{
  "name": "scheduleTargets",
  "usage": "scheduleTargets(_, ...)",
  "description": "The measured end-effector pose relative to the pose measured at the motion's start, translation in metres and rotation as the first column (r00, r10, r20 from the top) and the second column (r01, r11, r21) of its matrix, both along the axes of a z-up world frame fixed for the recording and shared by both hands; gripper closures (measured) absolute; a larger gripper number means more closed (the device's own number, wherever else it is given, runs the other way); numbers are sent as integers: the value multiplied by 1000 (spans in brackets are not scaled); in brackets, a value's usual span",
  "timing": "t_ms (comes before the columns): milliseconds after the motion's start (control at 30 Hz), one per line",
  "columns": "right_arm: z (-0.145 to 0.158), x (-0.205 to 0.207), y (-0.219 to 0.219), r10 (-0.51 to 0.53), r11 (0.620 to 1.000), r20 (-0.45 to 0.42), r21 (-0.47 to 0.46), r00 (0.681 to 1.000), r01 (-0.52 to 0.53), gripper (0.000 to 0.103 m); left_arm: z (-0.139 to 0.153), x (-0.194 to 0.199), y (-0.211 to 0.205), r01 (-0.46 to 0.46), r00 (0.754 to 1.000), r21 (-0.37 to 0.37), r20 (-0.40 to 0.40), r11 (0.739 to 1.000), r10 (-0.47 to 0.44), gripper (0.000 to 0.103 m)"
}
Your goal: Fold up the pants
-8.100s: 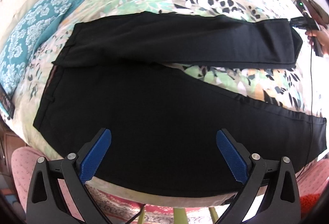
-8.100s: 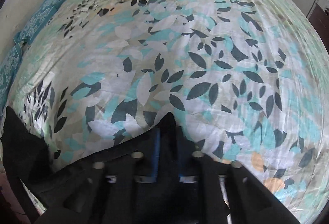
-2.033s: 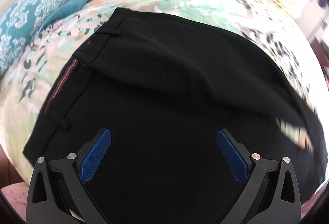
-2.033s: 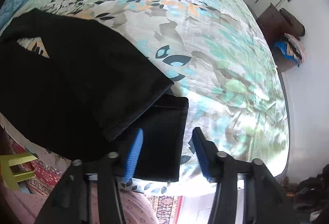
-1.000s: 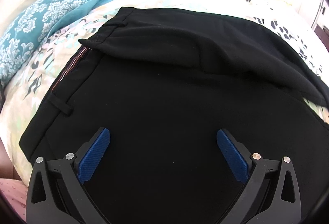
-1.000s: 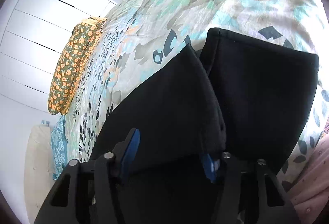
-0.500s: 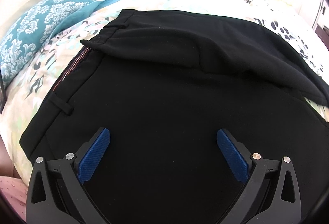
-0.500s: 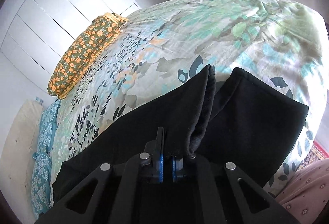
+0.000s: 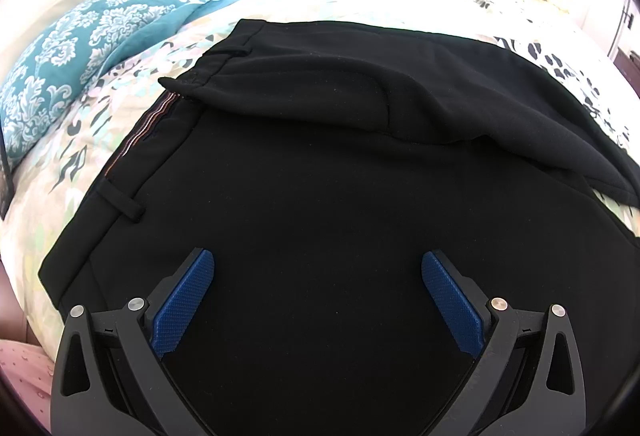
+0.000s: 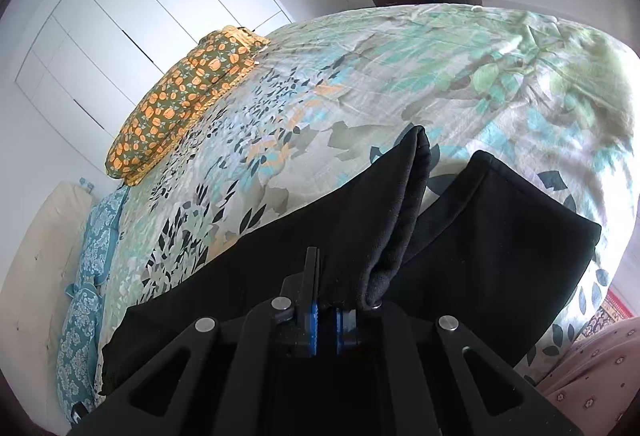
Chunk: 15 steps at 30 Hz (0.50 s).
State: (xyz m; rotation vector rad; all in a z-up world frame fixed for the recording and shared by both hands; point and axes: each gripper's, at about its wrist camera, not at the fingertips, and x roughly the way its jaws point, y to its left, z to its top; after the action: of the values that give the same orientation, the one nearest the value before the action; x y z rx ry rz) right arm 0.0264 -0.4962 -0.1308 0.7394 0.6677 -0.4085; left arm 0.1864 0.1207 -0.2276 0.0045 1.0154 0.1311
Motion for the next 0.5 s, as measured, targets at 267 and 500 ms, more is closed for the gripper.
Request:
scheduleTargets(267, 9, 5, 10, 54, 997, 11, -47, 998, -54, 97, 0, 0, 1, -3, 1000, 6, 6, 1000, 3, 0)
scheduleTargets(500, 12, 3, 8, 57, 998, 29, -23, 998, -57, 97, 0, 0, 1, -2, 1000, 5, 6, 1000, 2, 0)
